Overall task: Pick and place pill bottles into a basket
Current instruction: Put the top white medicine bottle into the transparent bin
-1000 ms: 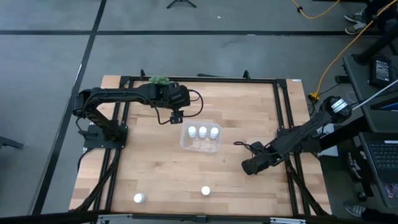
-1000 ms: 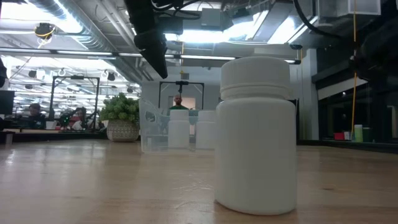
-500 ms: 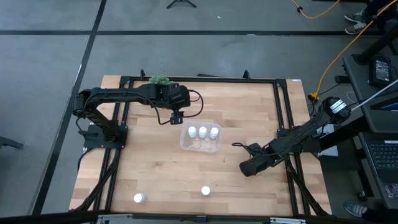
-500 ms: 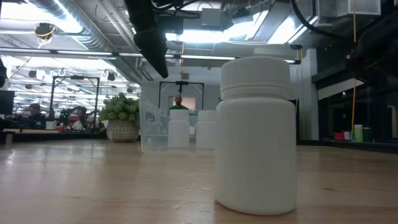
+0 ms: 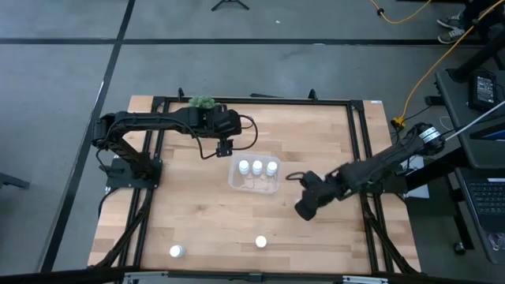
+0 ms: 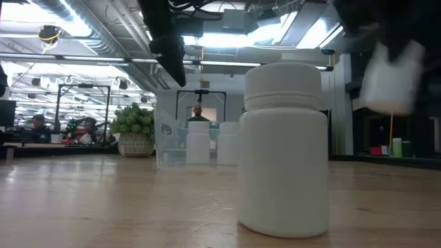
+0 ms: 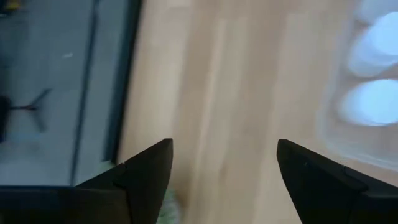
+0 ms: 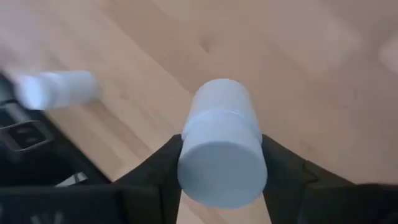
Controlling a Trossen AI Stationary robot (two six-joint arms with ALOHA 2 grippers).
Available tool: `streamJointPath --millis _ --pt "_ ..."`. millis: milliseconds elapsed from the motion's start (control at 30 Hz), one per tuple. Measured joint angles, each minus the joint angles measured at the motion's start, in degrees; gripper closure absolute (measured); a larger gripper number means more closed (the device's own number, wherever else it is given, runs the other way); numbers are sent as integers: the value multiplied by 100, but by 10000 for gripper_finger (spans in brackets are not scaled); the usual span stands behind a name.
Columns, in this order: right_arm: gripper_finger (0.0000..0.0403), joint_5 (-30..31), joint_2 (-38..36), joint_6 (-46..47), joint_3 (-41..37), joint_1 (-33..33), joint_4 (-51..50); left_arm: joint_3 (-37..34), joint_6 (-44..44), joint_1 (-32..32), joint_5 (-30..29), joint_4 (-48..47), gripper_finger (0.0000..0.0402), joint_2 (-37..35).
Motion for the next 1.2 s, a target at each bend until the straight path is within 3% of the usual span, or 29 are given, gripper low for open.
streamJointPath --millis 267,633,833,1200 --pt "240 194 252 -2082 1217 -1153 -668 194 -248 1 -946 22 121 -422" --pt "240 33 2044 -4755 2743 -1894 -823 330 -656 6 -1393 211 121 -1667" --pt "240 -316 2774 -5338 2914 -1998 -830 330 -858 12 -1671 197 121 -2057" --pt "240 -447 3279 -5770 2917 -2005 -696 330 -812 12 -1698 190 121 -2189"
